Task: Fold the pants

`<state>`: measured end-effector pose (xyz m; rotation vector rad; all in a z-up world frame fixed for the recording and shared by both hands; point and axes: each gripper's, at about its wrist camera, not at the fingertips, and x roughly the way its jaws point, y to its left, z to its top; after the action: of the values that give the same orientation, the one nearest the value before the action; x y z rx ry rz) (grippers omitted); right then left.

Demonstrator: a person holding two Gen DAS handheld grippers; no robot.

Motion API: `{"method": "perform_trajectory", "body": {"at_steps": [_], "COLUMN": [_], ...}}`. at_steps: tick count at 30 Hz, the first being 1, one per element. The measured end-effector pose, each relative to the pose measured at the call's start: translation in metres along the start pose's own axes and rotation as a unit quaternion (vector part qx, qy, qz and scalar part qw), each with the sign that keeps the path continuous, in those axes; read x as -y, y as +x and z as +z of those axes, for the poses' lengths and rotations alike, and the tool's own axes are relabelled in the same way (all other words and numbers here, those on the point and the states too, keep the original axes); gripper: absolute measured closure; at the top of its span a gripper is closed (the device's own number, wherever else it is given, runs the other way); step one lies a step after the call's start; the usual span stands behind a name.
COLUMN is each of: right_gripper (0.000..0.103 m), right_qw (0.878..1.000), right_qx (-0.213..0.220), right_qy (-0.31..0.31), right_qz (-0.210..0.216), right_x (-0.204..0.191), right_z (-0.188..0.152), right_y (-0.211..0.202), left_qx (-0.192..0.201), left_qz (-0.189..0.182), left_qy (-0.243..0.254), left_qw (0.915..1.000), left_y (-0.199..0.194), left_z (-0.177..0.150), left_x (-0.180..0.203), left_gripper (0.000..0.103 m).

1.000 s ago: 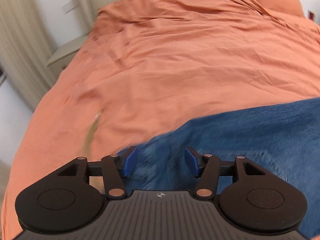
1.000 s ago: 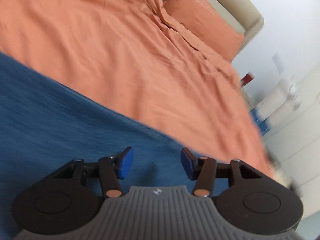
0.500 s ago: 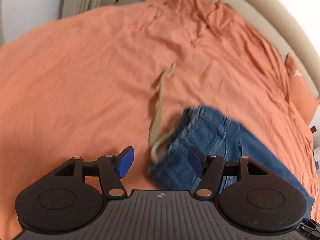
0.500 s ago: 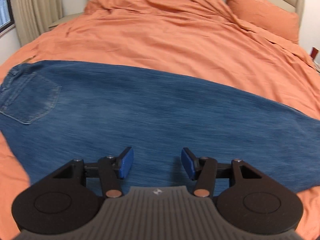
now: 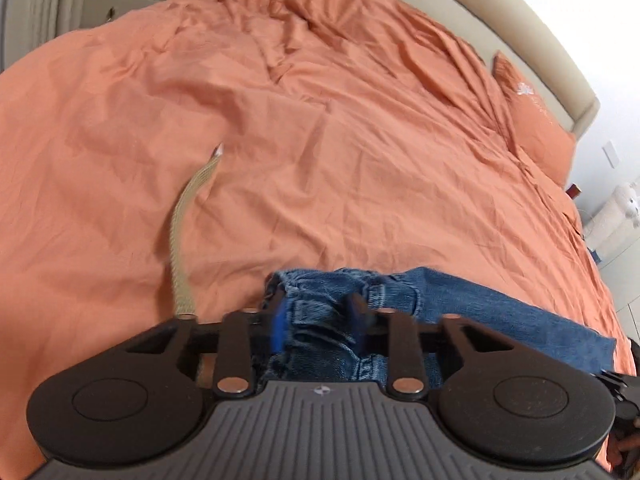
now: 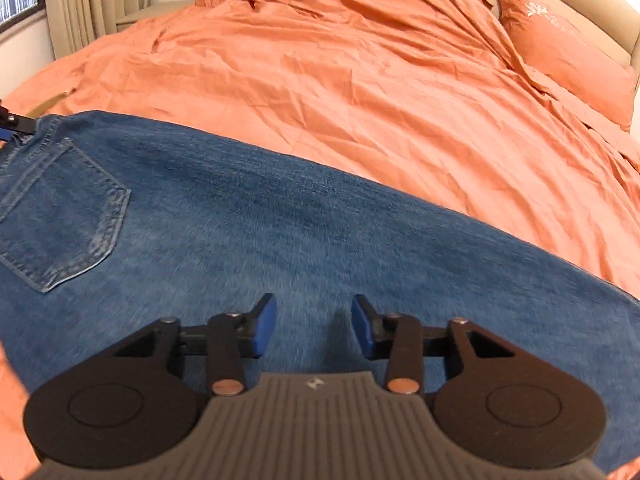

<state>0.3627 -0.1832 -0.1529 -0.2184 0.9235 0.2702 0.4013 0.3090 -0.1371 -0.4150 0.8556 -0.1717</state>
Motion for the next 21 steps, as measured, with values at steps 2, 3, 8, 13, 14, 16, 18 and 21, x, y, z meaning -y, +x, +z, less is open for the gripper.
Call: {"method": "perform_trajectory", "body": {"at_steps": [2,3,8,13,14,16,18,21], "right_gripper": [0.071,0.071,0.071,0.07,0.07,0.07,0.069,0.069], "right_qw": [1.0,0.999,0.999,0.999,0.999,0.999,0.999,0.999], "right_qx": [-0.024,-0.032,-0.042,-0.04,-0.041,-0.042,-0.041,-0.041], "right_qy": [0.005,0.007,-0.01,0.0,0.005,0.013,0.017,0.022], "right_qz": [0.005,0.007,0.006,0.01,0.012,0.014,0.014,0.01], "right_x": [0.001,0.001,-0.001,0.003,0.002,0.003,0.002,0.001], "right_z": [0.003,0.002,-0.002,-0.007,-0.007,-0.007,-0.007,-0.008], "right_y": [0.015,0.02,0.027,0.031,0.035,0.038,0.04,0.039], "left_qx": [0.018,0.032,0.061,0.017,0.009,-0.003,-0.01,-0.011], "left_qz": [0.011,0.017,0.064,0.115,0.121,0.123,0.131,0.168], "left_qy": [0.024,0.041,0.103,0.101,0.101,0.087,0.076,0.096], "left_qw": [0.9995,0.9985,0.9908,0.9881,0.9874,0.9885,0.9884,0.981], "left_y": [-0.012,-0.019,-0.03,0.025,0.033,0.04,0.039,0.023], "left_z": [-0.002,0.0,0.015,0.013,0.01,0.008,0.009,0.012], "left_x": [0.009,0.017,0.042,0.024,0.021,0.016,0.015,0.028], "left_gripper": [0.085,0.086,0.087,0.087,0.087,0.087,0.081,0.069]}}
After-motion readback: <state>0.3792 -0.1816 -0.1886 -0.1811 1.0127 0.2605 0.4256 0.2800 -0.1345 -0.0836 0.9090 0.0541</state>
